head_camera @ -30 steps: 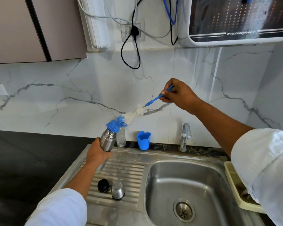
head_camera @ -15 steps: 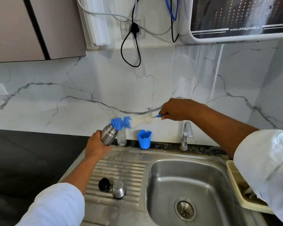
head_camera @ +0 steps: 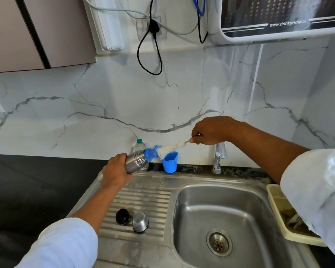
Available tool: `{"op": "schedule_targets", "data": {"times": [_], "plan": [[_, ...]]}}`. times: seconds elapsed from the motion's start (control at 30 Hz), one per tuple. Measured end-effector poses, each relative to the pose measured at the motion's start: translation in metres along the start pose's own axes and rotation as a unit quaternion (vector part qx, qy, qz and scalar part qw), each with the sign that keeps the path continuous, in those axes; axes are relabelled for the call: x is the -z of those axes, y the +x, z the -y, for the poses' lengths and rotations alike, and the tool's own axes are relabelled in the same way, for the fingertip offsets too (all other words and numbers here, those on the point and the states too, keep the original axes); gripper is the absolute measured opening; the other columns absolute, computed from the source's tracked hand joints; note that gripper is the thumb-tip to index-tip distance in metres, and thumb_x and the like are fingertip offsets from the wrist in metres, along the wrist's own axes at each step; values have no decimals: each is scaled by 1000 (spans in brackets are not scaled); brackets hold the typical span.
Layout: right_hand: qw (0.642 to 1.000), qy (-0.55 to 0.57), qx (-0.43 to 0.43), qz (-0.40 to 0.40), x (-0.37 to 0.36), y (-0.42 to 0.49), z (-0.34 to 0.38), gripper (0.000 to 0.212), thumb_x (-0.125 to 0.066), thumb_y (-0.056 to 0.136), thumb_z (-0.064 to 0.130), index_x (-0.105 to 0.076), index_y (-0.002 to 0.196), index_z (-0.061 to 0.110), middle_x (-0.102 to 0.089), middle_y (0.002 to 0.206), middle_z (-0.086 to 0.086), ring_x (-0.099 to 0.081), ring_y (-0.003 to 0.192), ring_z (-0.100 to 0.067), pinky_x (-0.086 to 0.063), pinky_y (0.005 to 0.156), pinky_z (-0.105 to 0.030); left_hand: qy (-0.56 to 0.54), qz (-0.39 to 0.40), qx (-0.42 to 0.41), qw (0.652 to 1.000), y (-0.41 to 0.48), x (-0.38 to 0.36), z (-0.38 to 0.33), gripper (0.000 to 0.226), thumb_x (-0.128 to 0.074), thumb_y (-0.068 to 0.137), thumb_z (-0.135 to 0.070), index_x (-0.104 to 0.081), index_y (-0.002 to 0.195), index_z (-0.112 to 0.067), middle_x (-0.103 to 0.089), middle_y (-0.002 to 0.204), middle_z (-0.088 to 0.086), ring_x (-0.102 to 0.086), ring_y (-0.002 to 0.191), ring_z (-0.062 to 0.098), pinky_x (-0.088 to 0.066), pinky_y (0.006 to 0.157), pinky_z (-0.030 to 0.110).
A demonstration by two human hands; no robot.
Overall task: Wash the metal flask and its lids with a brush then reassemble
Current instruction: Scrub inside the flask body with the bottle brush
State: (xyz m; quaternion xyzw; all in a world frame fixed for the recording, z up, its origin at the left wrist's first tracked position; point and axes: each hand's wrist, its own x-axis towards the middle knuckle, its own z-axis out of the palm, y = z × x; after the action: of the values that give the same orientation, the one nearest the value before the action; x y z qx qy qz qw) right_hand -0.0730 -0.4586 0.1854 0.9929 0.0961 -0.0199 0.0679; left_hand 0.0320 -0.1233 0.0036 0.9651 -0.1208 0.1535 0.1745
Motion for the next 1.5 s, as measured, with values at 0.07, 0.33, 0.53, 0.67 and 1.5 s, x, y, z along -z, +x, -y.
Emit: {"op": "schedule_targets", "data": {"times": [0.07, 0.33, 0.53, 0.67, 1.5], "plan": [[999, 32, -1, 22, -6, -1, -2, 38, -44, 104, 53, -71, 101, 27, -65, 92, 13, -57, 81, -5, -45, 78, -28, 14, -6, -20, 1000, 0, -2, -2, 68, -86, 63, -22, -56, 124, -17, -62, 115, 4, -57, 106, 29, -50, 83, 48], [989, 142, -11, 49, -40, 1, 0, 44, -40, 108, 45, -73, 101, 16, -55, 78, 11, -52, 75, -6, -37, 82, -28, 23, -21, -107, 994, 6, -6, -35, 72, -88, 65, -21, -57, 130, -16, -63, 127, 3, -54, 118, 29, -44, 99, 51], [996, 91, -9, -5, -62, -13, -9, 44, -42, 104, 55, -72, 113, 24, -59, 82, 15, -53, 75, -6, -43, 73, -29, 54, 9, -119, 991, 5, -6, -49, 71, -87, 66, -25, -56, 130, -19, -61, 129, 2, -52, 120, 27, -40, 95, 48], [997, -27, -4, -76, -73, -25, -12, 45, -37, 104, 59, -70, 117, 33, -68, 93, 8, -58, 79, -12, -46, 65, -29, 43, 59, -122, 990, 3, -10, -62, 72, -86, 66, -27, -54, 130, -21, -60, 126, -1, -52, 118, 26, -45, 91, 48], [936, 309, -169, -25, -231, -65, -4, 37, -46, 104, 51, -71, 95, 25, -63, 73, 4, -59, 66, -14, -44, 59, -30, 26, -41, -284, 958, -39, -117, -144, 69, -85, 66, -12, -61, 130, -22, -59, 135, 2, -51, 128, 31, -33, 109, 52]]}}
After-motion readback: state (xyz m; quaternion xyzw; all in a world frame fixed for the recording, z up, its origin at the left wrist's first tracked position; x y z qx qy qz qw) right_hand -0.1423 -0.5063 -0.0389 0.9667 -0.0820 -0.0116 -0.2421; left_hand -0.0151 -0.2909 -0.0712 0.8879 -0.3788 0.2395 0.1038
